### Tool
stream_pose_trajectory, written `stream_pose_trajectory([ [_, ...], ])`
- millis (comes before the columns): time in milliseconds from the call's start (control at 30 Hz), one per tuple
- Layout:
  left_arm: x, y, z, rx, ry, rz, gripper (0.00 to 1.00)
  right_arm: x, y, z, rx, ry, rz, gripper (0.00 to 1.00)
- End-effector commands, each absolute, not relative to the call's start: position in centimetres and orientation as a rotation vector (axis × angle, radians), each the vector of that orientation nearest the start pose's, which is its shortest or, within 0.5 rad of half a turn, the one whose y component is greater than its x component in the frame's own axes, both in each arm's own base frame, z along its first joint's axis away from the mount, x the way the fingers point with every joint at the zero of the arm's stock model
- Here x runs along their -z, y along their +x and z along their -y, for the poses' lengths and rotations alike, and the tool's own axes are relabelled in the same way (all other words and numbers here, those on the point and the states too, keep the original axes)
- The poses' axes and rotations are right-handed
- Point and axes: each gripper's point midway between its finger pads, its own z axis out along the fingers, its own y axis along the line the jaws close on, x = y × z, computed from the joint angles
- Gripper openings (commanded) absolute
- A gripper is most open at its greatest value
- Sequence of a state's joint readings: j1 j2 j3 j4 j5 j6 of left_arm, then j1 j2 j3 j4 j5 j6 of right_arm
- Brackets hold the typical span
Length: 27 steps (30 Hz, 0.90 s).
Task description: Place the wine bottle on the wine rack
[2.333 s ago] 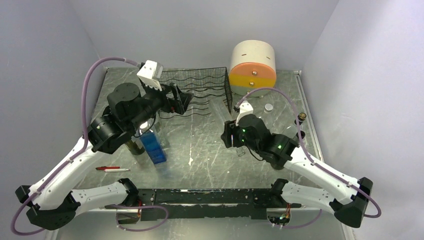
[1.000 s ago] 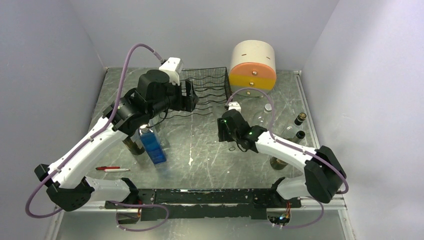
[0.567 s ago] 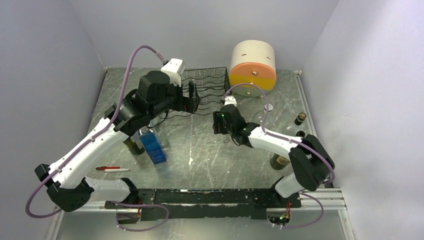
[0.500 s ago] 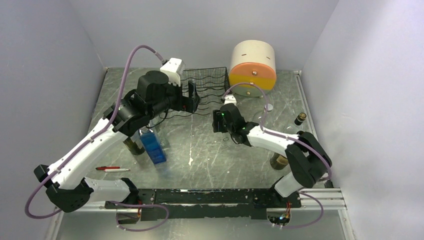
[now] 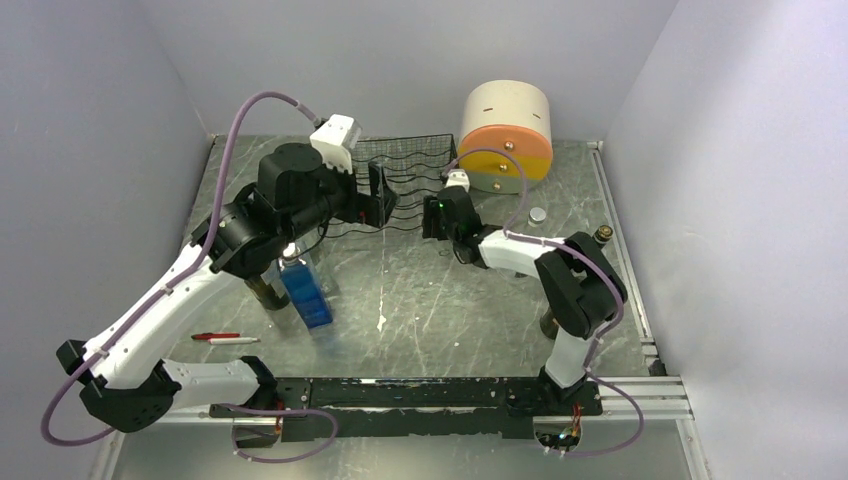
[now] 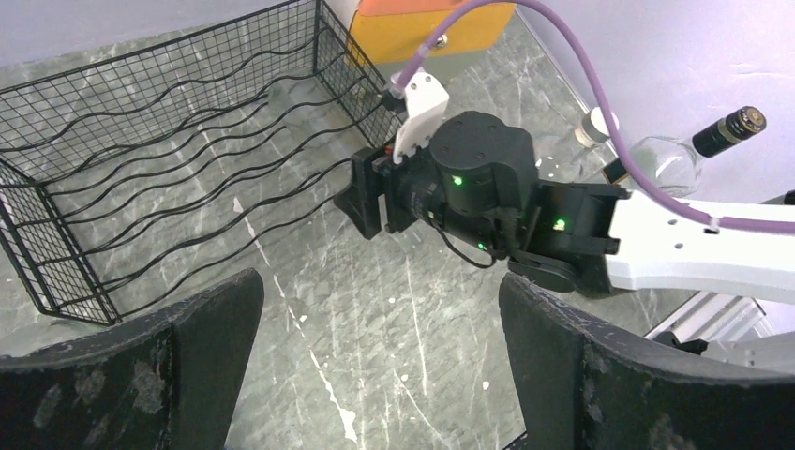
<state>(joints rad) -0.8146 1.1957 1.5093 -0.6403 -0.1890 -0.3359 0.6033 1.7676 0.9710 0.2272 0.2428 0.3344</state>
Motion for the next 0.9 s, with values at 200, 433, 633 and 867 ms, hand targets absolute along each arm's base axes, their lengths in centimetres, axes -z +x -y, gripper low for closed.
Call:
stream_pose_trajectory([
  [200, -39.2, 23.5, 26.2, 0.761, 0.471, -1.793, 1.00, -10.3, 45.9, -25.6, -0.260, -0.099, -1.963, 0.08],
  [433, -39.3, 23.2, 26.1, 0.768, 0.478, -1.784, 1.00, -8.5, 46.3, -24.4, -0.186, -0.056, -1.983, 0.35],
  [633, -38.8, 23.4, 26.4, 0.769, 0.488, -1.805, 1.00, -8.0, 46.1, -24.4, -0.170, -0.075, -2.011, 0.65],
  [867, -39.1, 23.3, 26.4, 0.769, 0.498, -1.788, 1.00, -8.8, 45.2, -23.6, -0.177, -0.041, -2.034, 0.88],
])
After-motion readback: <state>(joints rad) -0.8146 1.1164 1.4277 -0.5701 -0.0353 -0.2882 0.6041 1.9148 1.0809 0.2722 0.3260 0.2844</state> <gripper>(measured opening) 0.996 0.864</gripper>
